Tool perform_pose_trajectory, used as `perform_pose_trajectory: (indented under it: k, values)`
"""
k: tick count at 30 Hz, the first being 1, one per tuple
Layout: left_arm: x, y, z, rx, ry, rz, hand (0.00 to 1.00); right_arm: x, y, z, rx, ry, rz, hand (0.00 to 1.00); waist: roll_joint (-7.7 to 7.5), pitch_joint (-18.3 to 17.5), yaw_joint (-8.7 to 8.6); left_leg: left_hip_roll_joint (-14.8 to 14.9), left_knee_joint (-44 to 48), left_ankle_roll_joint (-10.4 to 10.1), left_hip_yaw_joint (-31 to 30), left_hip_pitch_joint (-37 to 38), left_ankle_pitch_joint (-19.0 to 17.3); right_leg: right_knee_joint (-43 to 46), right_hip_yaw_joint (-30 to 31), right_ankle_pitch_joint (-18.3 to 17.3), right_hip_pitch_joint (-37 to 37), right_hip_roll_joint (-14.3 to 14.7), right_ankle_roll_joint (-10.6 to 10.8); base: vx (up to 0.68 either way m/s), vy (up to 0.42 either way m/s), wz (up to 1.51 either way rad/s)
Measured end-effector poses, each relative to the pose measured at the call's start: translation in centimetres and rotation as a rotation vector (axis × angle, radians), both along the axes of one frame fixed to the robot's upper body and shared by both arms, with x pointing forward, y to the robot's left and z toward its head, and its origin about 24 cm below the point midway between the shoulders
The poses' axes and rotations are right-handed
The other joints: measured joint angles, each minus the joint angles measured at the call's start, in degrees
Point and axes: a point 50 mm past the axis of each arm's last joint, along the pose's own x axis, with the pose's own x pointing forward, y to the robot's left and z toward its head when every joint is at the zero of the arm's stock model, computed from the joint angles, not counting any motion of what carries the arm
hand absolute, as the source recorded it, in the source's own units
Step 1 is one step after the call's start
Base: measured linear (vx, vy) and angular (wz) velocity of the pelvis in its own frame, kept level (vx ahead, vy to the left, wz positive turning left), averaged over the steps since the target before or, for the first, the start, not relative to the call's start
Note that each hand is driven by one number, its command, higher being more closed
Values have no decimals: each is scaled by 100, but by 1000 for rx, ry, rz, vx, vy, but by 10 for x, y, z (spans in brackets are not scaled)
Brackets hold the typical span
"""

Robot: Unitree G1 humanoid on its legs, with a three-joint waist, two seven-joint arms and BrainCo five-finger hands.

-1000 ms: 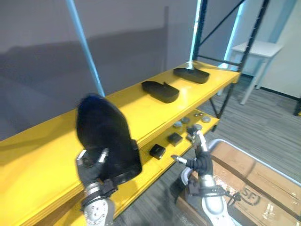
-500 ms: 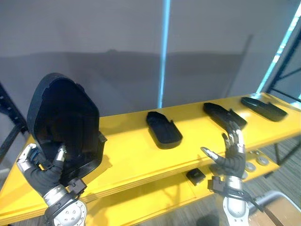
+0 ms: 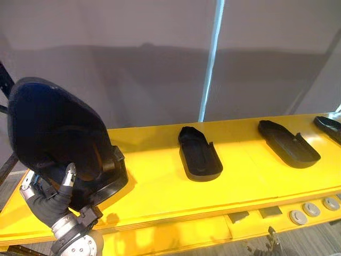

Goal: Walk over and take plastic housings, then place them on the shelf

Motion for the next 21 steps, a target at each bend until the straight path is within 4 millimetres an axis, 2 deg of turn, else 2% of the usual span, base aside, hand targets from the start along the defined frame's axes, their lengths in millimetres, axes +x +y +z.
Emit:
perform_pose_trajectory:
  k: [2, 4, 5, 6, 7, 8, 9, 11, 12, 13, 14, 15, 16, 17, 18, 19, 21]
  values:
    - [-2, -1, -5, -52, 0, -46, 100, -20, 6, -19, 41, 120, -11, 0, -27, -51, 39, -10, 60, 38, -25, -12, -99, -7, -115, 0, 56, -19, 1, 28, 32, 15]
    - [-2, -3, -9, -104, -11, -90, 100, -37, 12, -42, 99, 252, -6, 0, -52, -98, 159, -38, 59, -13, -79, -45, -154, 10, -191, -5, 54, -45, 6, -2, 23, 27]
    - [3, -6, -8, -129, -29, -131, 100, -45, 15, -54, 154, 309, -31, 0, -68, -104, 126, -13, 113, 6, 88, -205, -218, 13, -404, -24, 50, -133, 28, -33, 14, 71]
    - [7, -11, -7, -142, -42, -165, 100, -48, 12, -57, 165, 326, -58, 0, -69, -103, 94, 50, 150, 18, 364, -307, -255, 15, -634, -36, 41, -195, 37, -63, -21, 147]
    - [17, -21, -6, -153, -62, -244, 100, -55, 7, -66, 204, 371, -116, 0, -84, -114, -15, 236, 356, 71, 1078, -541, -269, 38, -1151, -51, 19, -396, 28, -54, -1, 158]
    - [23, -27, -5, -154, -73, -288, 100, -56, 5, -69, 223, 385, -135, 0, -80, -98, -63, 397, 705, 85, 1630, -744, -291, 62, -1334, -119, 17, -498, 85, -39, 61, 198]
    - [36, -39, -5, -168, -92, -389, 100, -56, -4, -73, 267, 389, -192, 0, 104, -13, -12, 905, 1194, 107, 2544, -915, -291, 244, -1683, -231, 19, -616, 99, -10, 195, 148]
    - [46, -44, -9, -173, -85, -449, 100, -57, -10, -77, 297, 414, -213, 0, 139, -21, -3, 1172, 1517, 126, 2547, -965, -280, 508, -1881, -440, 11, -849, 206, 1, 262, 96]
    - [51, -44, -17, -181, -58, -480, 100, -58, -10, -81, 323, 442, -220, 0, 138, -31, -2, 1284, 1834, 50, 2041, -991, -317, 720, -1903, -544, 4, -1114, 351, 8, 344, 43]
    - [53, -43, -20, -188, -45, -487, 100, -58, -12, -83, 331, 450, -226, 0, 165, -49, -3, 1325, 1818, 29, 1771, -981, -298, 757, -1887, -555, -12, -1187, 390, 24, 489, 22]
    - [56, -42, -26, -194, -13, -505, 100, -60, -16, -84, 350, 463, -250, 0, 262, -105, 23, 1272, 1603, -368, 1144, -853, -401, 782, -1803, -529, -59, -1262, 565, 33, 465, -6]
    - [58, -43, -30, -197, 5, -520, 100, -61, -18, -85, 361, 471, -263, 0, 315, -141, 6, 1212, 1494, -624, 1039, -798, -552, 729, -1771, -499, -44, -1292, 615, 39, 491, 4]
    - [67, -41, -36, -191, 53, -547, 100, -65, -10, -90, 419, 489, -299, 0, 162, -149, -68, 977, 1428, -764, 1047, -801, -618, 525, -1765, -368, 36, -1486, 666, 9, 358, 16]
    - [73, -38, -42, -175, 104, -562, 100, -71, -4, -92, 455, 502, -325, 0, 32, -209, -115, 808, 1337, -714, 1061, -779, -587, 336, -1766, -156, 83, -1609, 689, 2, 388, 25]
    - [80, -35, -50, -164, 166, -585, 100, -76, 0, -94, 489, 514, -347, 0, -30, -243, -196, 652, 1227, -636, 1100, -694, -537, 182, -1669, 177, 157, -1726, 742, -6, 264, 5]
    - [82, -34, -52, -161, 185, -599, 100, -77, 1, -95, 500, 512, -356, 0, -28, -241, -201, 607, 1122, -588, 1192, -608, -506, 167, -1571, 338, 146, -1767, 782, 10, 316, -31]
    - [89, -37, -48, -104, 199, -680, 100, -76, -2, -94, 514, 502, -352, 0, -2, -238, -193, 553, 727, -427, 1609, -299, -386, 224, -1243, 823, -150, -1834, 702, -18, 331, -83]
